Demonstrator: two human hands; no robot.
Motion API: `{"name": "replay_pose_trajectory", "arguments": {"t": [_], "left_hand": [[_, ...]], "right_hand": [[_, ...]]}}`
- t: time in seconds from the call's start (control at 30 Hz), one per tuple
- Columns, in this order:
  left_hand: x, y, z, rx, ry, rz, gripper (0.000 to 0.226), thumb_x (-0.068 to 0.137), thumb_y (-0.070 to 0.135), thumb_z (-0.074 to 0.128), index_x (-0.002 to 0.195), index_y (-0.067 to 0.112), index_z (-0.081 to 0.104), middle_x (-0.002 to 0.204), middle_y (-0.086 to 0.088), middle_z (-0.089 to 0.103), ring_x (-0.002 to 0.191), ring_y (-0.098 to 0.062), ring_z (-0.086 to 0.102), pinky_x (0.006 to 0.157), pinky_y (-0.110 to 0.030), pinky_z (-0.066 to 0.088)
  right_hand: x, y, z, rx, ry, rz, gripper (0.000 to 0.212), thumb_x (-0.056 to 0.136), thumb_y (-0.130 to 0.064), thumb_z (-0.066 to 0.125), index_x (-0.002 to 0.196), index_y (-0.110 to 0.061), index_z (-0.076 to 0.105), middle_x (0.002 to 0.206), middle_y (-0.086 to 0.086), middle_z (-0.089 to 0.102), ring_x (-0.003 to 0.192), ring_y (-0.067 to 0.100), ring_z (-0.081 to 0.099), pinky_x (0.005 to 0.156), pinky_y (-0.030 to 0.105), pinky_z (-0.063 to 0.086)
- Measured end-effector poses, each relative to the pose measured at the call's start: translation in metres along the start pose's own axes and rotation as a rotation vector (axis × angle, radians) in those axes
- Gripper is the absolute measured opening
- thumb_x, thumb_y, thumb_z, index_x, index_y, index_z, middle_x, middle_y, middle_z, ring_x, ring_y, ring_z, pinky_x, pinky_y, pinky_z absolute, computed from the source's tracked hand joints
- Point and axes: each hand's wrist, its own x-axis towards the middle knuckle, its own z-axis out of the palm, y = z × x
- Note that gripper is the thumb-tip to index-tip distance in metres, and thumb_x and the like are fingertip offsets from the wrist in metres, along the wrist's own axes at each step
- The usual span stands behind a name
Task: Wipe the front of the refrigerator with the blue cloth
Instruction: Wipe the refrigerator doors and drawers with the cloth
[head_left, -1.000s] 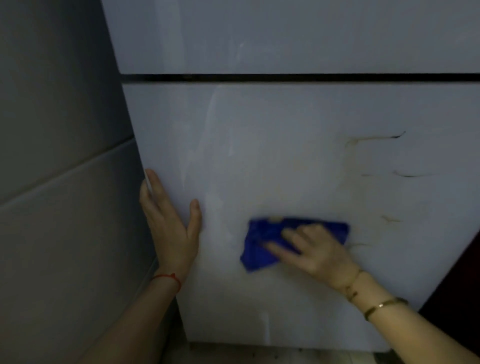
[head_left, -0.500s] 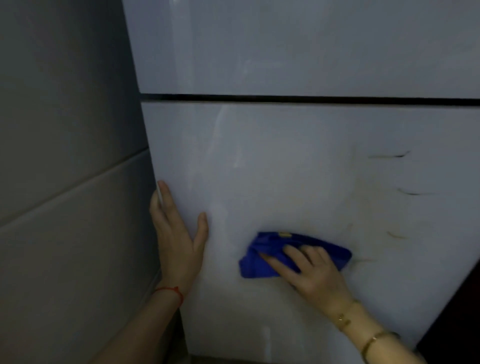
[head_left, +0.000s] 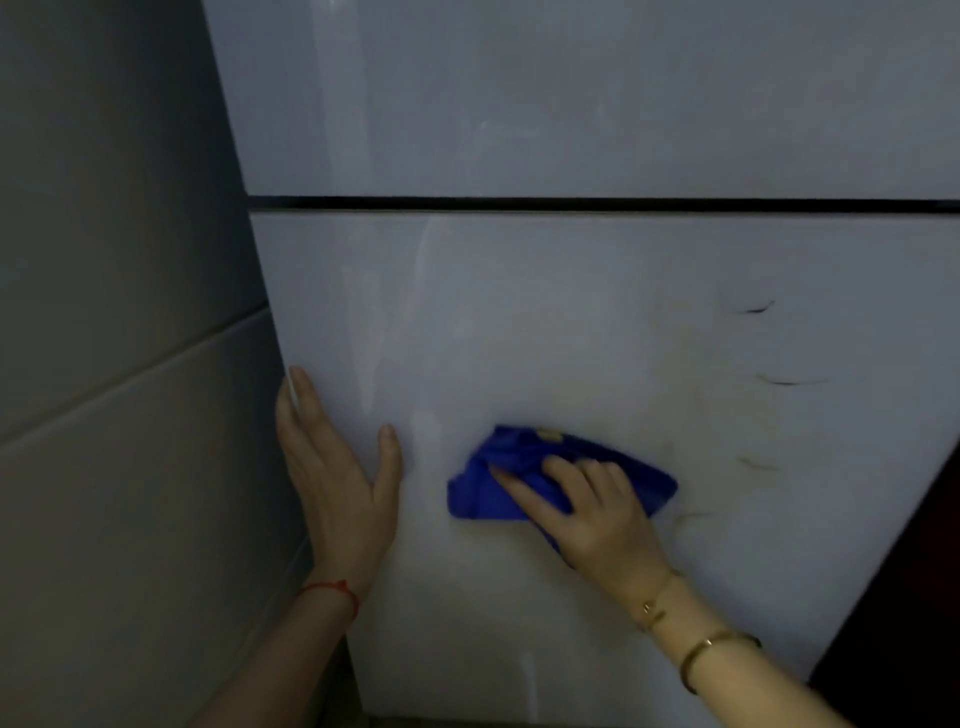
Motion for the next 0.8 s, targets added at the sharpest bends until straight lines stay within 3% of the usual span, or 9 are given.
{"name": "replay_pose_trajectory", "arguments": {"t": [0.1,0.2,0.3,0.37,0.47,0.57,0.63,0.73,0.8], "left_hand": [[0.003,0.012,-0.001,0.072,0.027,0.016,0.083,0.092,0.043,0.045,0.157,0.012,0.003,0.163,-0.01,-0.001,0.152,-0.023,0.002,0.124,-0.048,0.009],[0.012,0.025,0.005,0.135,0.072,0.1,0.079,0.093,0.031,0.052,0.155,0.003,0.011,0.162,-0.019,0.0,0.152,-0.034,-0.001,0.123,-0.054,0.001],[0.018,0.036,0.015,0.115,0.111,0.141,0.075,0.094,0.026,0.053,0.154,0.002,0.016,0.161,-0.022,0.004,0.152,-0.036,0.002,0.121,-0.058,0.006],[0.017,0.036,0.021,0.112,0.137,0.13,0.073,0.095,0.027,0.051,0.154,0.003,0.015,0.161,-0.022,0.005,0.152,-0.037,0.003,0.12,-0.059,0.009],[0.016,0.031,0.025,0.144,0.158,0.141,0.073,0.094,0.03,0.048,0.154,0.004,0.015,0.161,-0.023,0.006,0.151,-0.039,0.004,0.12,-0.058,0.008],[0.019,0.026,0.028,0.172,0.182,0.169,0.072,0.094,0.032,0.045,0.154,0.004,0.015,0.161,-0.024,0.008,0.151,-0.04,0.006,0.121,-0.057,0.008],[0.02,0.025,0.031,0.196,0.207,0.181,0.071,0.095,0.033,0.043,0.153,0.001,0.018,0.159,-0.026,0.01,0.15,-0.042,0.008,0.122,-0.055,0.007],[0.02,0.025,0.033,0.208,0.245,0.186,0.07,0.095,0.035,0.04,0.152,-0.003,0.022,0.158,-0.028,0.014,0.149,-0.044,0.01,0.123,-0.052,0.007],[0.021,0.026,0.035,0.212,0.254,0.189,0.07,0.095,0.036,0.039,0.151,-0.004,0.023,0.158,-0.028,0.015,0.149,-0.043,0.011,0.123,-0.052,0.008]], "right_hand": [[-0.007,0.024,-0.014,0.005,-0.009,0.047,0.068,0.082,-0.002,0.068,0.14,-0.028,0.043,0.105,0.008,0.045,0.075,0.024,0.045,0.062,0.037,0.043],[0.048,0.061,-0.03,-0.002,0.208,0.284,0.061,0.088,0.001,0.062,0.141,-0.024,0.043,0.106,0.011,0.043,0.084,0.029,0.047,0.073,0.042,0.044],[0.094,0.077,-0.031,0.037,0.339,0.516,0.047,0.093,-0.004,0.058,0.136,-0.019,0.051,0.104,0.013,0.048,0.085,0.028,0.049,0.077,0.039,0.044],[0.088,0.057,-0.024,0.009,0.298,0.485,0.055,0.09,-0.002,0.059,0.139,-0.024,0.045,0.106,0.011,0.045,0.081,0.03,0.049,0.074,0.041,0.042],[0.025,0.019,-0.008,-0.025,0.119,0.228,0.059,0.092,-0.001,0.054,0.142,-0.029,0.041,0.106,0.009,0.045,0.075,0.027,0.045,0.066,0.039,0.042],[-0.01,0.028,-0.014,-0.034,0.036,0.141,0.064,0.091,-0.001,0.053,0.146,-0.03,0.035,0.105,0.008,0.044,0.076,0.025,0.043,0.065,0.04,0.041],[0.009,0.059,-0.026,-0.016,0.151,0.29,0.065,0.09,0.001,0.053,0.145,-0.029,0.035,0.105,0.008,0.042,0.082,0.028,0.043,0.073,0.041,0.04],[0.063,0.115,-0.043,0.071,0.395,0.622,0.047,0.093,-0.005,0.051,0.137,-0.02,0.048,0.102,0.017,0.046,0.091,0.03,0.046,0.083,0.042,0.043],[0.072,0.123,-0.043,0.043,0.422,0.653,0.044,0.094,-0.008,0.049,0.137,-0.018,0.049,0.099,0.021,0.049,0.09,0.032,0.048,0.082,0.044,0.045]]}}
